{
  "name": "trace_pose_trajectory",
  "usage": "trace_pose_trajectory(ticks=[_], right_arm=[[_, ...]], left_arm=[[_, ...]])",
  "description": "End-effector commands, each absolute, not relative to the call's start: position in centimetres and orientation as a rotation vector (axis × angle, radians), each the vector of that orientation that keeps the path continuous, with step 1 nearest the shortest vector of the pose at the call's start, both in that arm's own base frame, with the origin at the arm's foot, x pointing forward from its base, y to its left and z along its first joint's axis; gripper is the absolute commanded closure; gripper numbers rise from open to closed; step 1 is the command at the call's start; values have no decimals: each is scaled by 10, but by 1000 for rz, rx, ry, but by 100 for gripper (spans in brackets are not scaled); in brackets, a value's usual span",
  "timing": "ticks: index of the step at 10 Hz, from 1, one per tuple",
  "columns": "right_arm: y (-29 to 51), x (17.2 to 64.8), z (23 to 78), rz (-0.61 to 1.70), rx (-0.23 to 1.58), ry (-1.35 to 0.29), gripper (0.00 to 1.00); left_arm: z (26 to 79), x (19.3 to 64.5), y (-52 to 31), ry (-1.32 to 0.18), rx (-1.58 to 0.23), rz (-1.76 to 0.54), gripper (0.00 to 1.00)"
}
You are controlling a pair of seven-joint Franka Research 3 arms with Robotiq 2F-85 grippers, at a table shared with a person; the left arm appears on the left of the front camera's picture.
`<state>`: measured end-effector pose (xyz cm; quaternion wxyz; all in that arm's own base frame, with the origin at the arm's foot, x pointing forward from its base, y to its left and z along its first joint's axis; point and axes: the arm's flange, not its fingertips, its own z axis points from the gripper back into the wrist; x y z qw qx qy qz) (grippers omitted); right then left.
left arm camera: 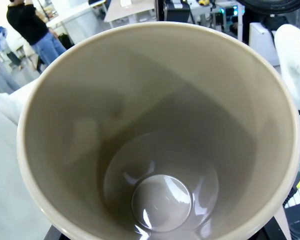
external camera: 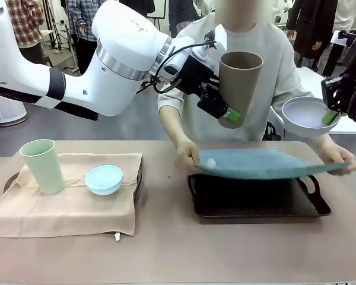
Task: Set up a tray with a mat and arrange the tableware.
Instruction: Place the Picnic Bowl and Reusable plastic cup back onto the Handle tray in front of the human's position.
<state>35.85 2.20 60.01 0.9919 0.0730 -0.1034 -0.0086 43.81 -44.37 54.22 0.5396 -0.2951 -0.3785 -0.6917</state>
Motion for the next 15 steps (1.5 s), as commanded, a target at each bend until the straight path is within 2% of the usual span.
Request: trace_pose_trajectory(ticks=[1, 15], right_arm=[[22, 359, 599, -24, 128, -203, 100], [22, 359, 599, -24, 128, -203, 100]], left_arm=[[544, 439, -444, -910, -700, -1657, 78], [544, 439, -444, -910, -700, -1657, 78]])
